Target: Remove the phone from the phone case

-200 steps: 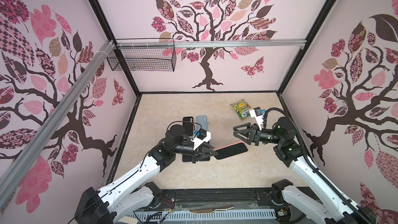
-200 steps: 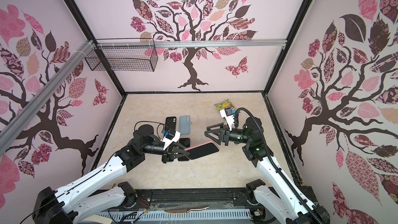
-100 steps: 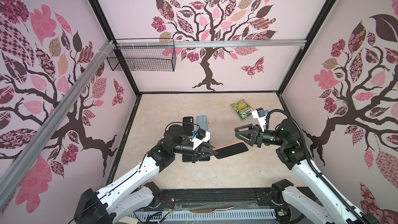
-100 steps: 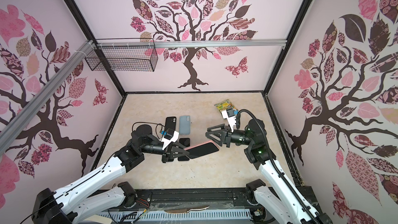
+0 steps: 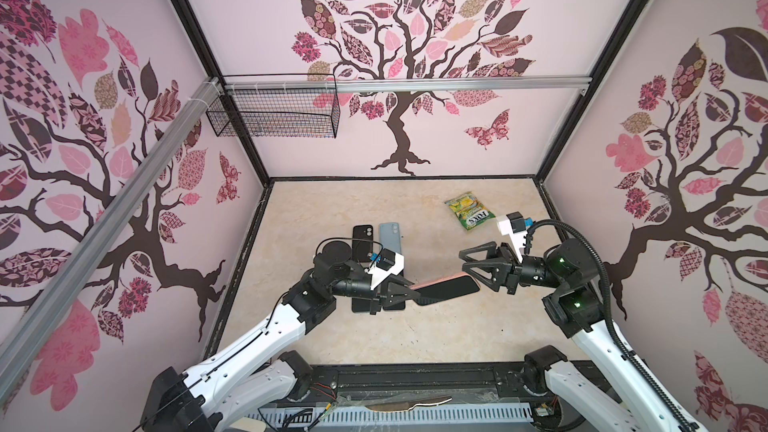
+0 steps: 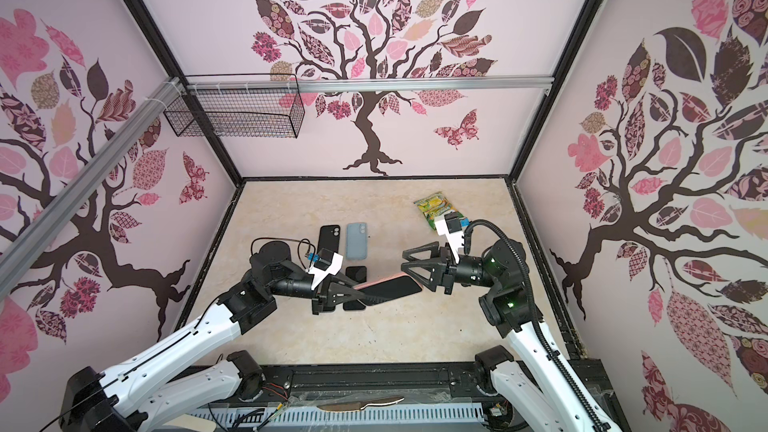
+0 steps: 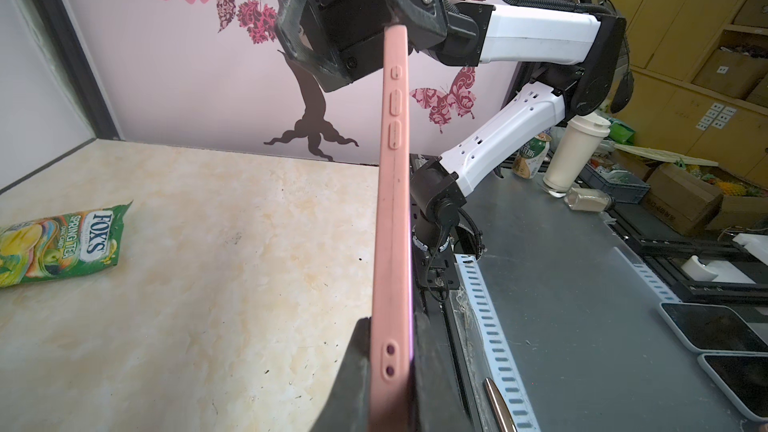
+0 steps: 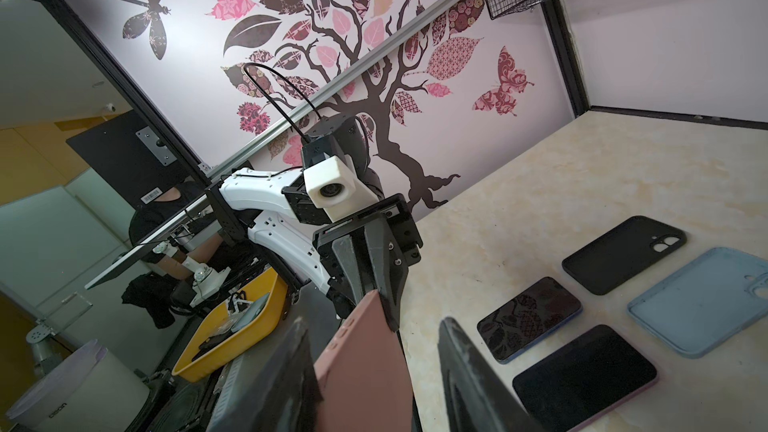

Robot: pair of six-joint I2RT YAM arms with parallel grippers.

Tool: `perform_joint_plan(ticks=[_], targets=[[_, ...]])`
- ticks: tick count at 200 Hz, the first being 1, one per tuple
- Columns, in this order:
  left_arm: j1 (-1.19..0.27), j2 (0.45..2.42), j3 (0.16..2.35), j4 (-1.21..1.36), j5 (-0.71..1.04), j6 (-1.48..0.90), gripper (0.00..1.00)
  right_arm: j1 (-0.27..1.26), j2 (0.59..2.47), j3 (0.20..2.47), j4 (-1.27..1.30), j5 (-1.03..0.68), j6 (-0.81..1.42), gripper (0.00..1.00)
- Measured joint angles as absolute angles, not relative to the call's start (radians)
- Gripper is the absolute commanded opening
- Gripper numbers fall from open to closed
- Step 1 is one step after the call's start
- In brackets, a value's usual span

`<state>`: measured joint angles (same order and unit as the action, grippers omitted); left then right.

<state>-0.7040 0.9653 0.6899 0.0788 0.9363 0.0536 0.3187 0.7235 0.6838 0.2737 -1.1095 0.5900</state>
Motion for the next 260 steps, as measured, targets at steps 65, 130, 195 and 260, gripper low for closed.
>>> perform_joint_plan(ticks=[65, 130, 195, 260], targets=[[-0.706, 0.966, 0.690, 0.093, 0.937, 0.053, 0.00, 0.318, 0.715, 0.685, 0.287, -1.138, 0.595, 0.49], [-0.707, 0.966, 0.687, 0.109, 0.934, 0.049, 0.00, 0.318, 0.715, 0.685, 0.306, -1.153, 0.601, 0.67], [-0.706, 0.968, 0.687, 0.127, 0.921, 0.038, 0.00, 0.319, 0.681, 0.686, 0.342, -1.143, 0.611, 0.56], [-0.706, 0.968, 0.686, 0.127, 0.921, 0.036, 0.00, 0.319, 0.701, 0.686, 0.309, -1.123, 0.602, 0.37]])
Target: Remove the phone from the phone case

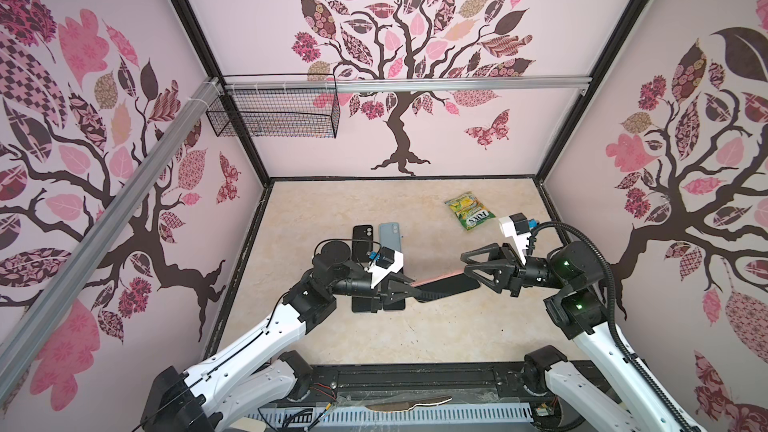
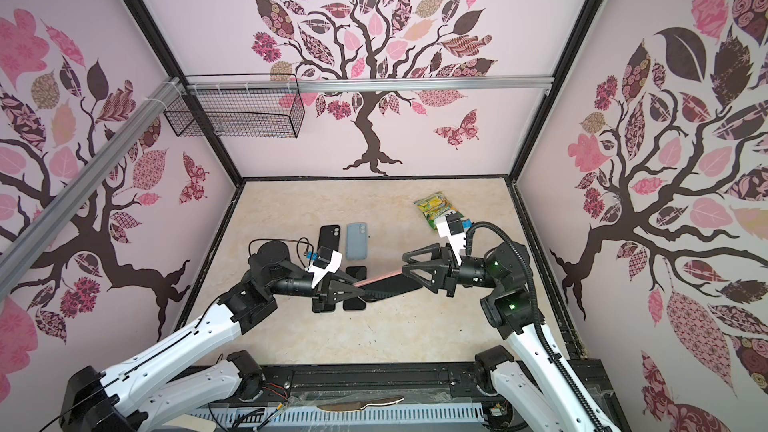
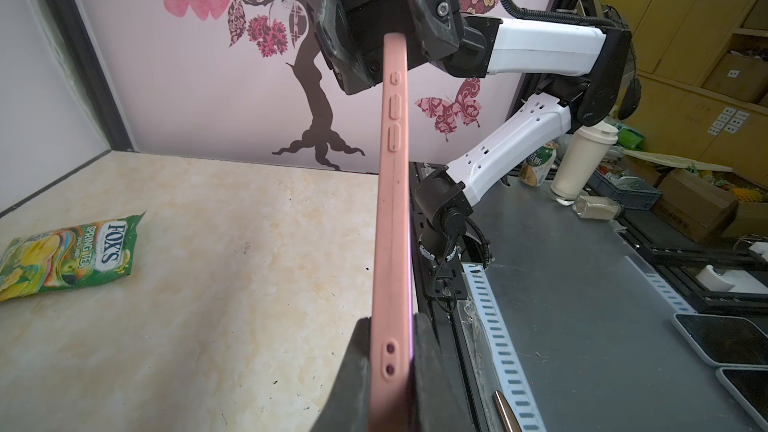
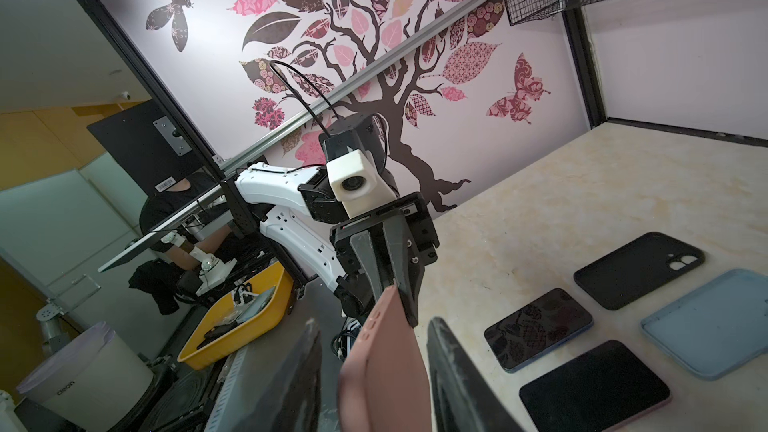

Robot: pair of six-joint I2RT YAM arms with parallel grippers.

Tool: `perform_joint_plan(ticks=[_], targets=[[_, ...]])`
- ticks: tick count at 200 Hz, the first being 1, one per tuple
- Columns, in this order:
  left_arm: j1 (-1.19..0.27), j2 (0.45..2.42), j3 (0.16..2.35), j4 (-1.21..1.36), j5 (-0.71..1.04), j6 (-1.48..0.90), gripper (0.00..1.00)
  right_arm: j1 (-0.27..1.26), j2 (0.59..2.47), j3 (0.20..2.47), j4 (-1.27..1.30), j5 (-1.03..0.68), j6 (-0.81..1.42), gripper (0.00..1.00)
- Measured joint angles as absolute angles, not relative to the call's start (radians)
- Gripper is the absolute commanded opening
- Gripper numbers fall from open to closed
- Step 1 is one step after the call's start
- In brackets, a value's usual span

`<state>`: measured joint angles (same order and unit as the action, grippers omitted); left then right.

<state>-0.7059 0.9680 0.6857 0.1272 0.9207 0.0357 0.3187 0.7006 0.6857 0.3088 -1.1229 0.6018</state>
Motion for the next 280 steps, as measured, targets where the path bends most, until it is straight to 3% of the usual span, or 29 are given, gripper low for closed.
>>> perform_joint_plan(ticks=[178, 236, 280], targets=[[-0.737, 0.913, 0.685, 0.080, 0.793, 0.106, 0.00, 0.319, 0.765, 0.736, 0.285, -1.180, 0.640, 0.01], [-0.779, 0.892, 0.718, -0.030, 0.602, 0.293, 0.00, 0.318, 0.827, 0.752, 0.234, -1.142, 0.742, 0.00], [-0.781, 0.879, 0.735, -0.055, 0.562, 0.345, 0.00, 0.318, 0.818, 0.758, 0.171, -1.074, 0.741, 0.02]])
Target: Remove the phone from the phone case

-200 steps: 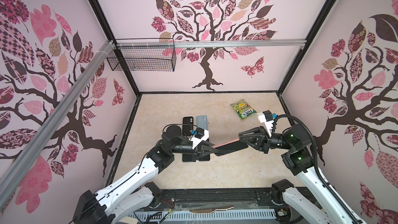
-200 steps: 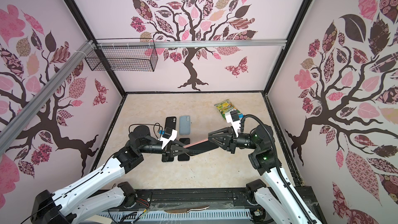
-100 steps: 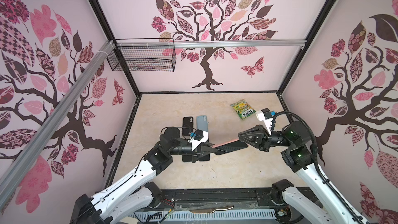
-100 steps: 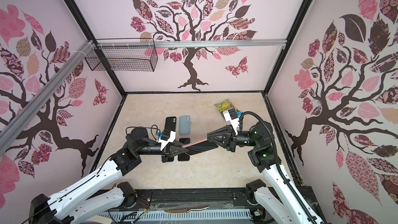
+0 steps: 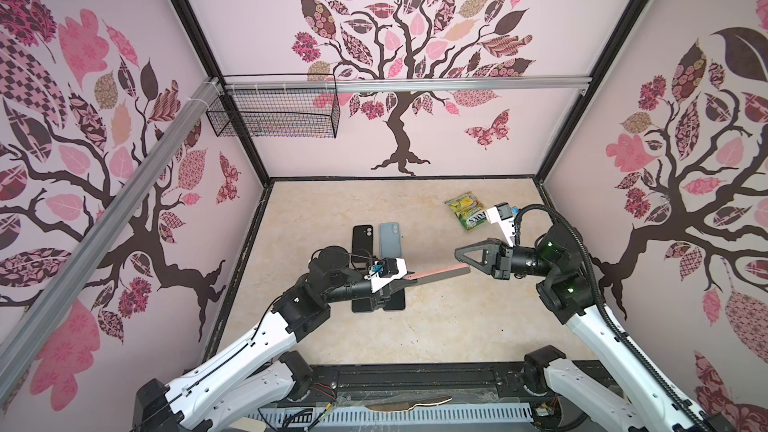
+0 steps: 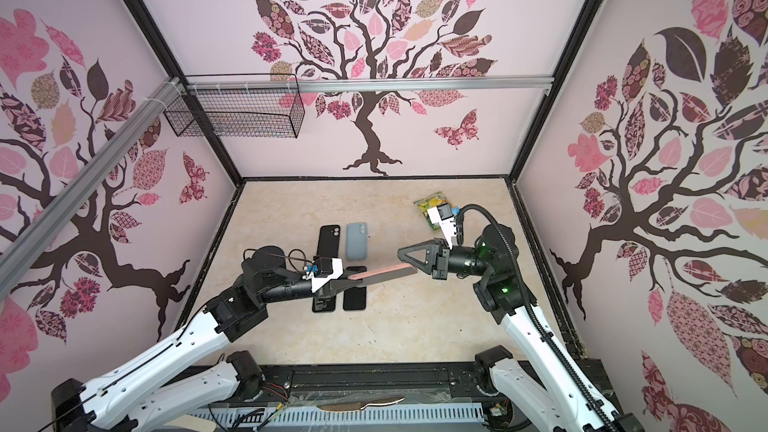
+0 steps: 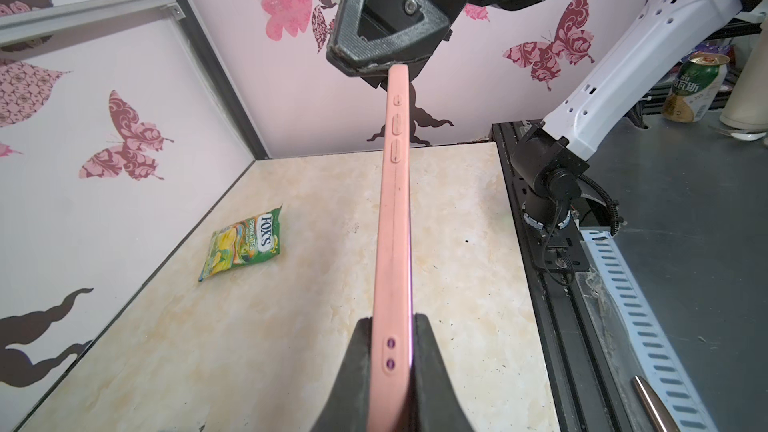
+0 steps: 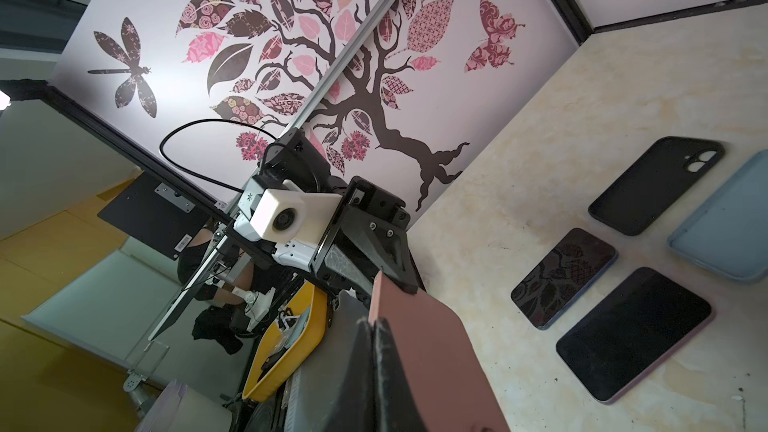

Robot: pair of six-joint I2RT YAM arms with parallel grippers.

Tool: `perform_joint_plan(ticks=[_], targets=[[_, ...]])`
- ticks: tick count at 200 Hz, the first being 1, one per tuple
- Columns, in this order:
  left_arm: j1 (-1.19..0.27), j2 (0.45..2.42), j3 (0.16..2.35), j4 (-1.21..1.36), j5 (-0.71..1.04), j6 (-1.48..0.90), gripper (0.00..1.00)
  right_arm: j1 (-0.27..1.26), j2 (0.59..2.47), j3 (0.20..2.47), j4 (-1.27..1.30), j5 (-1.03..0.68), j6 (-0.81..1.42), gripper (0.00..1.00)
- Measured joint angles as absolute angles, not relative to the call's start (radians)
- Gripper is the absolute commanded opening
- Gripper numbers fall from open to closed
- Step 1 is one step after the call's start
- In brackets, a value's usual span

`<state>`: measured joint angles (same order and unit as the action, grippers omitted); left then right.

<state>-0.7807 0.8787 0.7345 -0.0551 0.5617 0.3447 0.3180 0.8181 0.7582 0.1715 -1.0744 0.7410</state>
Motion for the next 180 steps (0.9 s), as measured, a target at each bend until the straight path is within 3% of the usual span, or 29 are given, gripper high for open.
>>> perform_joint_plan(ticks=[14, 51, 71, 87, 159, 180], targets=[[-0.781, 0.876, 0.735, -0.050, 0.561, 0.340, 0.00, 0.319, 0.805, 0.788, 0.096, -1.017, 0.705, 0.08], [-0.781, 0.833, 0.719, 0.000, 0.565, 0.297, 0.00, 0.319, 0.717, 0.836, -0.007, -0.836, 0.596, 0.39], [-0.781, 0.814, 0.698, 0.029, 0.578, 0.267, 0.00, 0.319, 0.667, 0.839, -0.002, -0.807, 0.556, 0.57], [-0.781, 0.812, 0.683, 0.045, 0.596, 0.242, 0.00, 0.319, 0.651, 0.842, 0.026, -0.824, 0.538, 0.66], [-0.775, 0.812, 0.602, 0.256, 0.662, 0.071, 0.00, 0.319, 0.709, 0.863, 0.033, -1.056, 0.437, 0.70], [-0.772, 0.813, 0.590, 0.313, 0.671, 0.029, 0.00, 0.319, 0.713, 0.863, 0.020, -1.091, 0.421, 0.65]])
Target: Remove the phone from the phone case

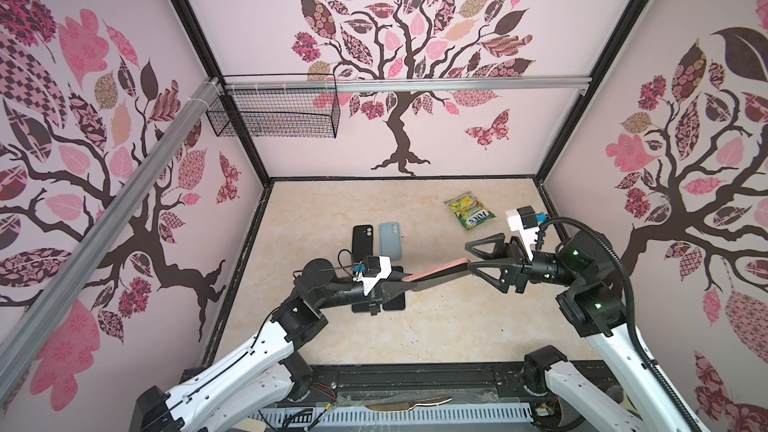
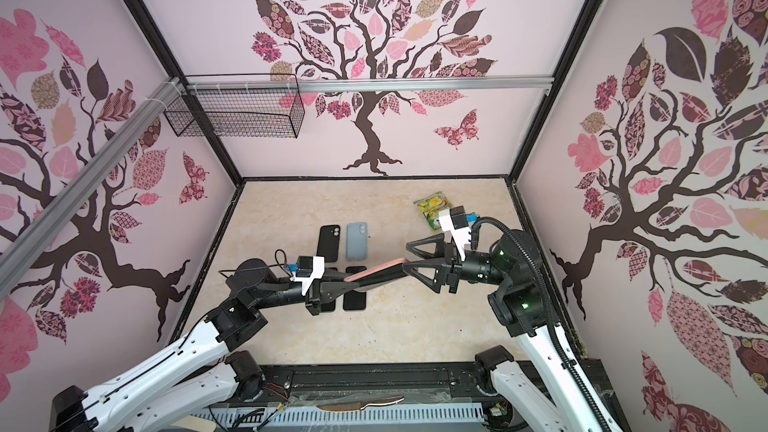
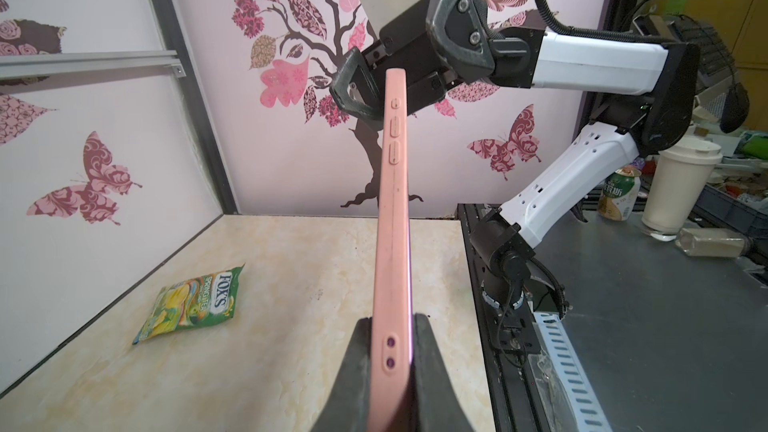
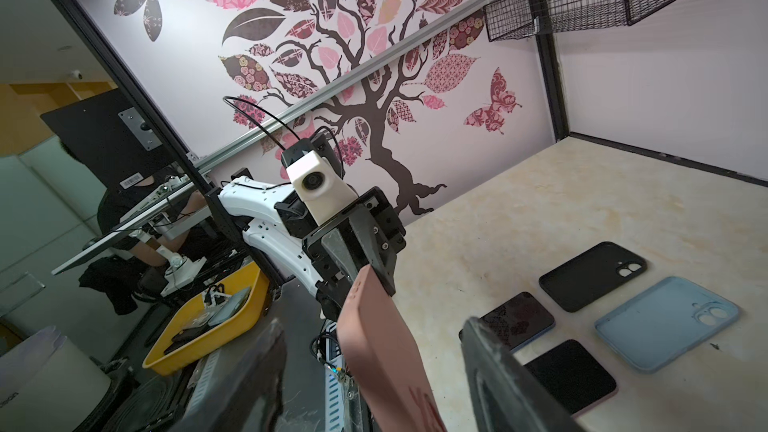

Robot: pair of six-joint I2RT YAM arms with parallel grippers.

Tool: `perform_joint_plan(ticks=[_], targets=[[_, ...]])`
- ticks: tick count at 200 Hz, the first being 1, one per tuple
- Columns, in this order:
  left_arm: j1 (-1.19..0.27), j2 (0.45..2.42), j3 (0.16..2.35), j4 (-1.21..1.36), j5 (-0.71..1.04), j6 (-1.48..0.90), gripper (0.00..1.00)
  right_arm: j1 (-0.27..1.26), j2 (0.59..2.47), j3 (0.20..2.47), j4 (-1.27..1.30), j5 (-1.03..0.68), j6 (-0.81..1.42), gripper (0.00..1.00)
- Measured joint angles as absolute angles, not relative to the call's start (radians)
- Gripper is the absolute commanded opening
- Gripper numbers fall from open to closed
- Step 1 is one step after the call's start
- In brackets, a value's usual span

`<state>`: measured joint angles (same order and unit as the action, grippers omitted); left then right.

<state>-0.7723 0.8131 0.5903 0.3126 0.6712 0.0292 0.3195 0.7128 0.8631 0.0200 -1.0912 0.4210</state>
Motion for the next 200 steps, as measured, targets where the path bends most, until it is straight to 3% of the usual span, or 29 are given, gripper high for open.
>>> perform_joint_plan(ticks=[48, 161, 200], targets=[[-0.772, 0.820, 0.589, 0.354, 0.684, 0.000, 0.00, 0.319, 0.732, 0.861, 0.035, -1.129, 0.439, 0.52], [-0.772, 0.841, 0.589, 0.353, 0.693, 0.002, 0.00, 0.319, 0.749, 0.808, 0.142, -1.169, 0.546, 0.42], [-0.772, 0.857, 0.589, 0.365, 0.703, -0.028, 0.00, 0.318, 0.751, 0.802, 0.154, -1.175, 0.542, 0.33]])
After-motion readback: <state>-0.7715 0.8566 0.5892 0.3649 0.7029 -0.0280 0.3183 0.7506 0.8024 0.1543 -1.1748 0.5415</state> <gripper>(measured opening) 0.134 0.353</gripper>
